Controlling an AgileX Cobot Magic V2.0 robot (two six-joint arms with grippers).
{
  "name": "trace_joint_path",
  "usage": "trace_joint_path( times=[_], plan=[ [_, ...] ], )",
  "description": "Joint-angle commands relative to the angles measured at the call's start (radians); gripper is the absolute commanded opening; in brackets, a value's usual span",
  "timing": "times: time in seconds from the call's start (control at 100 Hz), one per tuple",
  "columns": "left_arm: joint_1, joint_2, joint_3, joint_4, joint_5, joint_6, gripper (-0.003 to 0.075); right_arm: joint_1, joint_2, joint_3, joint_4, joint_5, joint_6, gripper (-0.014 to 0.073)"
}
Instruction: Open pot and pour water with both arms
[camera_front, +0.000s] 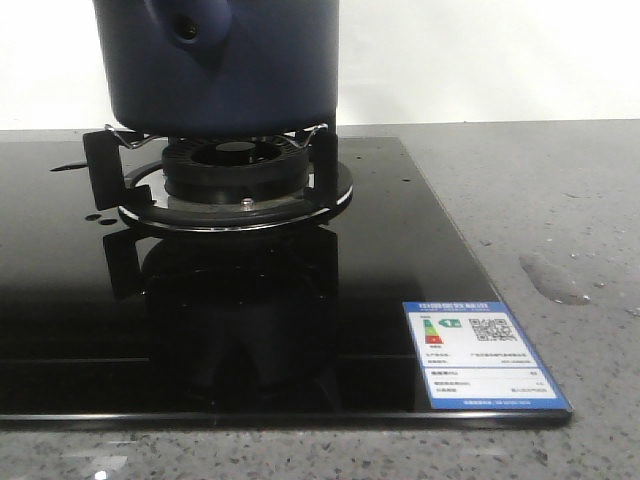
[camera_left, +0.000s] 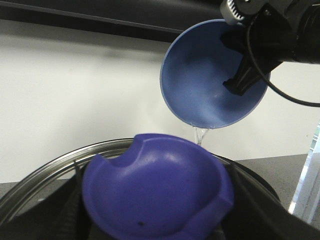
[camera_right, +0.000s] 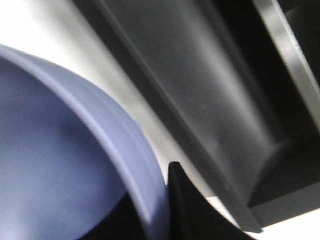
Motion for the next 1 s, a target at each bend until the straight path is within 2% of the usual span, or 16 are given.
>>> trace_joint_path(
  times=[0.0,0.33,0.46,0.7,0.86,0.99],
  plan=[
    [0.002,-0.003,-0.035,-0.021,0.035,-0.008,0.0262,0.01,-0.053,-0.033,-0.11,-0.035,0.008,-0.0041],
    [0.002,-0.003,-0.035,-0.021,0.035,-0.008,0.0262,0.028,-0.053,-0.033,-0.114,-0.031,0.008,-0.0041],
    [0.002,-0.003,-0.035,-0.021,0.035,-0.008,0.0262,0.028,-0.053,-0.033,0.041,0.044,0.072,-0.0041],
    [0.001,-0.003,-0.035,-0.019,0.04,-0.008,0.0262,-0.014,-0.053,-0.037,0.338,0.189,0.081,-0.0041],
    [0.001,-0.003,-0.035,-0.017,0.052,-0.008,0.0262,-0.093,-0.063,-0.117,0.5,0.268,0.083,-0.0041],
    [0.001,0.001,-0.035,0.024,0.106,-0.008,0.0262,-0.209,-0.098,-0.217,0.738,0.361,0.062,-0.0043]
  ],
)
